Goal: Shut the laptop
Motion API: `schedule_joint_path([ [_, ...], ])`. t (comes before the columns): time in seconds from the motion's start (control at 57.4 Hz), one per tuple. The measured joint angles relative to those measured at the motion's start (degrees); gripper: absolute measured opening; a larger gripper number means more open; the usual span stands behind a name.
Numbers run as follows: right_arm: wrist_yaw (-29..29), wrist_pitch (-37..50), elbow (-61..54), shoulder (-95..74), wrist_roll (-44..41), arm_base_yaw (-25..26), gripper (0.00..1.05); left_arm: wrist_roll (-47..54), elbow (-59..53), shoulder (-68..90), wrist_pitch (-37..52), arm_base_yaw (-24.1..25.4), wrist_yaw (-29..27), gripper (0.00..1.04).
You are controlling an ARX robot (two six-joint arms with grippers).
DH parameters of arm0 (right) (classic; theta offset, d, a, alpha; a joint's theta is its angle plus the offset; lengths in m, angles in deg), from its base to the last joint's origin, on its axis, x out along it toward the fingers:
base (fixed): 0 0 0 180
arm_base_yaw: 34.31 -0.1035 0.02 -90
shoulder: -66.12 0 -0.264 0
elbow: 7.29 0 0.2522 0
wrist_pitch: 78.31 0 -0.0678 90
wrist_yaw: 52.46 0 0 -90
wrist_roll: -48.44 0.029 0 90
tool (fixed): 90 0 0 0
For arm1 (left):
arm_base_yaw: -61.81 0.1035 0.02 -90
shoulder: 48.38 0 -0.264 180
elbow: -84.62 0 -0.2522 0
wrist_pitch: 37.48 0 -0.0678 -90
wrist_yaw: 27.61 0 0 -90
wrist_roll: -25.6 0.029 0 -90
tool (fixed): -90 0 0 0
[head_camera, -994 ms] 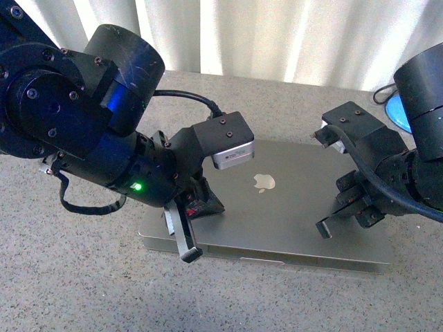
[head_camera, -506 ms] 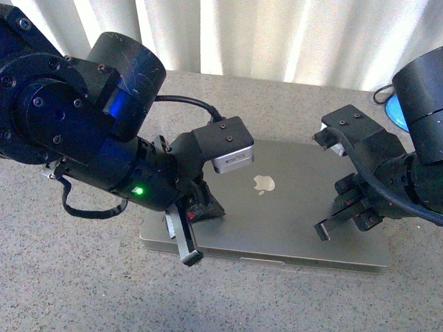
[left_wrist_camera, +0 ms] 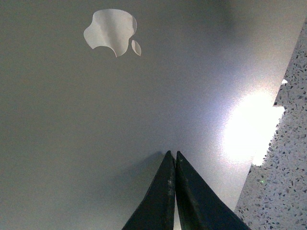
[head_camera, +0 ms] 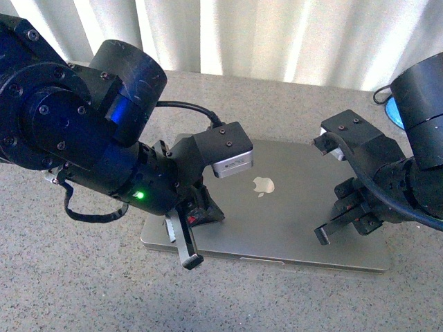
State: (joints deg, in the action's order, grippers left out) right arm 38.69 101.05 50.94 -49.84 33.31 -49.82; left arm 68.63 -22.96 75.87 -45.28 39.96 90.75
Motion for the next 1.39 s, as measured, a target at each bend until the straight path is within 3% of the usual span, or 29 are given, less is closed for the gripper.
schedule_joint_path([
  [0.872, -0.96, 0.96, -0.17, -0.57, 0.17, 0.35, 0.01, -4.31, 0.52, 1.16, 3.67, 0.70, 0.02, 0.04],
  [1.151, -8.15, 4.66, 0.44, 5.51, 2.58, 3.34, 0.01, -21.07, 1.09, -3.67, 17.42, 3.63, -6.01, 0.04],
  [1.395, -13.38, 7.08, 0.50, 15.12, 7.96, 6.67, 0.01, -47.78, -1.62, -15.10, 27.10, 9.60, -18.32, 0.06],
])
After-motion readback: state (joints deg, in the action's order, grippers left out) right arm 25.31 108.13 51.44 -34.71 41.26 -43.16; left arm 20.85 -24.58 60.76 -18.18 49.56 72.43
